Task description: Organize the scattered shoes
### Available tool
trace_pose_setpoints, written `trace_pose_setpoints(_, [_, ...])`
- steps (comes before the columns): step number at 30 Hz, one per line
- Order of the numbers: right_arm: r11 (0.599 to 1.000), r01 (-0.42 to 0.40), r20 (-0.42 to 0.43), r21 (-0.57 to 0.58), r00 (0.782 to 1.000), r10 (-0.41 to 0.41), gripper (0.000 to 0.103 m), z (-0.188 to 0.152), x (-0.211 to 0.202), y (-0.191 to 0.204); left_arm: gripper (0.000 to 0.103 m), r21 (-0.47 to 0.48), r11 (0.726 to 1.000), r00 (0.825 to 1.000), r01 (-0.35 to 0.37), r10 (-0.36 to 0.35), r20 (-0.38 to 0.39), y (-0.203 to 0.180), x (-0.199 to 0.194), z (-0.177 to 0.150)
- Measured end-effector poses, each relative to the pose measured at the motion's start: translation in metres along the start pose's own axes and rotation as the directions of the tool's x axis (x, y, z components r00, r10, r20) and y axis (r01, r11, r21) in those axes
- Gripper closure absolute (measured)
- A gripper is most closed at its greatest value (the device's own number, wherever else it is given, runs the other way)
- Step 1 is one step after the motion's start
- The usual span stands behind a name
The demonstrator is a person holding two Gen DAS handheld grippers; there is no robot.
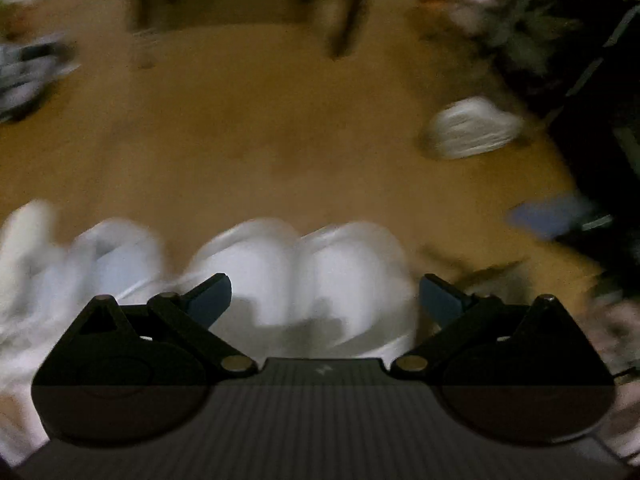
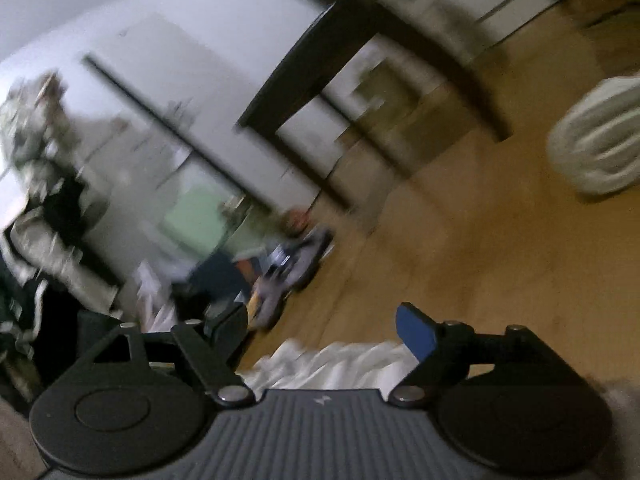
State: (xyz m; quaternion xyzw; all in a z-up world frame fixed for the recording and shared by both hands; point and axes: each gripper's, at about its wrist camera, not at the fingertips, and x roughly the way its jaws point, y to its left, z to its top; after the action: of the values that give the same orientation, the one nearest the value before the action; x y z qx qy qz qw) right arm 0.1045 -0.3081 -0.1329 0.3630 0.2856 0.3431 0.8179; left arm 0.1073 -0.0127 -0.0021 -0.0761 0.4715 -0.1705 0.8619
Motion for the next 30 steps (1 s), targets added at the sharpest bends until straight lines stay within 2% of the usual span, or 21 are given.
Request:
trace_pose_setpoints(1, [0.999, -0.007, 0.011, 0.038, 1.000, 0.007, 0.019, 0.004, -0.005, -0.009, 0.000, 0.052, 0.999, 1.000, 0.009, -0.009, 0.005, -0.018, 0.014, 0.021])
trace_pose_setpoints(2, [0.990, -0.062, 0.053, 0.128, 0.997, 0.055, 0.019, 0.011, -0.013, -0.026, 0.000, 0.089, 0.996, 1.000, 0.002, -0.003, 0.012, -0.029, 0.026, 0.033])
trace_pose_setpoints(3, [0.981, -0.096, 0.087, 0.167, 0.993, 0.082, 0.018, 0.013, -0.018, -0.035, 0.000, 0.122, 0.992, 1.000, -0.008, 0.005, 0.020, -0.039, 0.036, 0.044])
trace_pose_setpoints(5, [0.973, -0.137, 0.142, 0.188, 0.984, 0.111, 0.011, 0.018, -0.029, -0.047, 0.000, 0.249, 0.966, 0.995, -0.073, 0.053, 0.087, -0.071, 0.072, 0.068])
trace_pose_setpoints(8, [0.966, -0.156, 0.174, 0.206, 0.977, 0.121, 0.010, 0.020, -0.039, -0.060, 0.000, 0.436, 0.887, 0.981, -0.150, 0.078, 0.179, -0.116, 0.130, 0.092])
trace_pose_setpoints(11, [0.927, -0.252, 0.221, 0.278, 0.956, 0.194, 0.010, 0.020, -0.044, -0.081, 0.000, 0.581, 0.788, 0.976, -0.202, 0.113, 0.186, -0.144, 0.198, 0.098])
trace_pose_setpoints(12, [0.908, -0.289, 0.241, 0.302, 0.945, 0.220, 0.010, 0.020, -0.045, -0.089, 0.000, 0.587, 0.760, 0.959, -0.278, 0.183, 0.218, -0.151, 0.228, 0.100])
trace_pose_setpoints(13, [0.885, -0.329, 0.263, 0.329, 0.932, 0.248, 0.010, 0.021, -0.047, -0.098, 0.000, 0.565, 0.771, 0.953, -0.295, 0.195, 0.232, -0.150, 0.241, 0.103])
trace_pose_setpoints(14, [0.871, -0.349, 0.281, 0.346, 0.924, 0.259, 0.010, 0.023, -0.051, -0.107, 0.000, 0.539, 0.792, 0.953, -0.289, 0.186, 0.238, -0.149, 0.249, 0.106])
trace_pose_setpoints(16, [0.855, -0.368, 0.301, 0.365, 0.916, 0.266, 0.010, 0.027, -0.059, -0.118, 0.000, 0.491, 0.839, 0.965, -0.235, 0.141, 0.222, -0.142, 0.260, 0.113])
trace_pose_setpoints(18, [0.845, -0.373, 0.308, 0.382, 0.914, 0.264, 0.010, 0.028, -0.058, -0.128, 0.001, 0.460, 0.872, 0.983, -0.166, 0.109, 0.149, -0.135, 0.279, 0.119])
trace_pose_setpoints(19, [0.842, -0.376, 0.311, 0.386, 0.913, 0.264, 0.010, 0.032, -0.067, -0.130, 0.007, 0.443, 0.887, 0.990, -0.132, 0.093, 0.109, -0.131, 0.290, 0.123])
trace_pose_setpoints(20, [0.838, -0.378, 0.302, 0.393, 0.914, 0.271, 0.010, 0.034, -0.065, -0.132, 0.043, 0.452, 0.886, 0.995, -0.099, 0.081, 0.059, -0.130, 0.295, 0.120])
trace_pose_setpoints(21, [0.833, -0.382, 0.290, 0.402, 0.915, 0.279, 0.010, 0.034, -0.060, -0.135, 0.062, 0.468, 0.881, 0.997, -0.065, 0.071, 0.006, -0.130, 0.300, 0.116])
trace_pose_setpoints(22, [0.838, -0.370, 0.279, 0.401, 0.921, 0.273, 0.010, 0.036, -0.058, -0.135, 0.074, 0.482, 0.876, 0.997, -0.031, 0.062, -0.048, -0.130, 0.304, 0.113])
trace_pose_setpoints(24, [0.850, -0.349, 0.265, 0.394, 0.929, 0.258, 0.010, 0.039, -0.057, -0.133, 0.080, 0.550, 0.835, 0.998, -0.025, 0.056, -0.041, -0.136, 0.297, 0.099])
trace_pose_setpoints(25, [0.854, -0.344, 0.265, 0.391, 0.930, 0.254, 0.010, 0.041, -0.058, -0.131, 0.081, 0.567, 0.823, 0.999, -0.024, 0.046, -0.023, -0.140, 0.288, 0.092])
trace_pose_setpoints(30, [0.839, -0.371, 0.331, 0.398, 0.911, 0.246, 0.009, 0.043, -0.073, -0.132, 0.082, 0.621, 0.783, 0.999, -0.030, 0.000, 0.050, -0.158, 0.256, 0.070])
